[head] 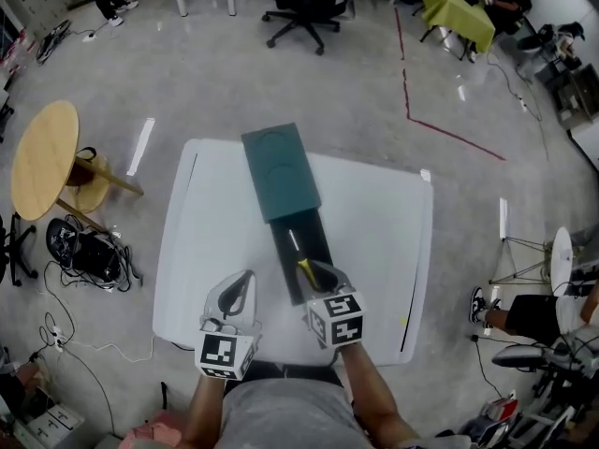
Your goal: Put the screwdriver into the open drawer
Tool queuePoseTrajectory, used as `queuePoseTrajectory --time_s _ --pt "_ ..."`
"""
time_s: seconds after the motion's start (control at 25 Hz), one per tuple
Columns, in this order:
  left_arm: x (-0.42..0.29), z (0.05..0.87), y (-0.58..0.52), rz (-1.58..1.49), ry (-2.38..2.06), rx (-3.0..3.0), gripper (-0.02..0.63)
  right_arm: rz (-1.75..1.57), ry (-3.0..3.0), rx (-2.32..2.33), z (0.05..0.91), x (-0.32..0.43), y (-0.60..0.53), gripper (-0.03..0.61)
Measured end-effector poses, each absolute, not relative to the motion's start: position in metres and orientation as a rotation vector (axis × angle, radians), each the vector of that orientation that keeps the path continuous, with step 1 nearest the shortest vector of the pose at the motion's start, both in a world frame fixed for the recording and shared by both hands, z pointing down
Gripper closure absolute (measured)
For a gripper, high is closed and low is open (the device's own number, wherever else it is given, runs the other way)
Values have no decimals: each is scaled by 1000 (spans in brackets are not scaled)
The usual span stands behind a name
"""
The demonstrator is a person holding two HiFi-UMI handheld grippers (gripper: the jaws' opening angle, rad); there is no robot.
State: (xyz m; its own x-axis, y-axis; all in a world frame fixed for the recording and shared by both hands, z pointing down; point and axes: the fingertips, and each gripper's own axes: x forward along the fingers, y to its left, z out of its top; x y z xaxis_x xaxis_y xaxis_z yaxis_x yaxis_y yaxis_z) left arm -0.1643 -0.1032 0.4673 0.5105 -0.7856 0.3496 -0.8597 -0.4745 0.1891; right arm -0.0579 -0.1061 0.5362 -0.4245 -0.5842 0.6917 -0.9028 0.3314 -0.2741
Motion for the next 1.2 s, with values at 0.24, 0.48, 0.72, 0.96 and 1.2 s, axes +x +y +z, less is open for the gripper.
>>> queuePoseTrajectory --time_s 0.24,0.48,0.72,0.96,1.2 --pt "-166 489 -115 317 -1407 2358 603 932 -2108 1219 569 -63 -120 499" --pt "-179 513 -127 321 -1451 2271 603 966 -2091 1165 602 -73 -139 499" --pt "-187 535 -124 365 -1458 2219 603 1012 -2071 1117 628 -82 -144 497" --pt "-185 545 -125 383 -1461 2196 603 1039 -2058 1092 644 -83 -147 497" --pt "-184 553 -126 393 -1462 2179 603 1048 -2044 1066 654 -83 -148 497"
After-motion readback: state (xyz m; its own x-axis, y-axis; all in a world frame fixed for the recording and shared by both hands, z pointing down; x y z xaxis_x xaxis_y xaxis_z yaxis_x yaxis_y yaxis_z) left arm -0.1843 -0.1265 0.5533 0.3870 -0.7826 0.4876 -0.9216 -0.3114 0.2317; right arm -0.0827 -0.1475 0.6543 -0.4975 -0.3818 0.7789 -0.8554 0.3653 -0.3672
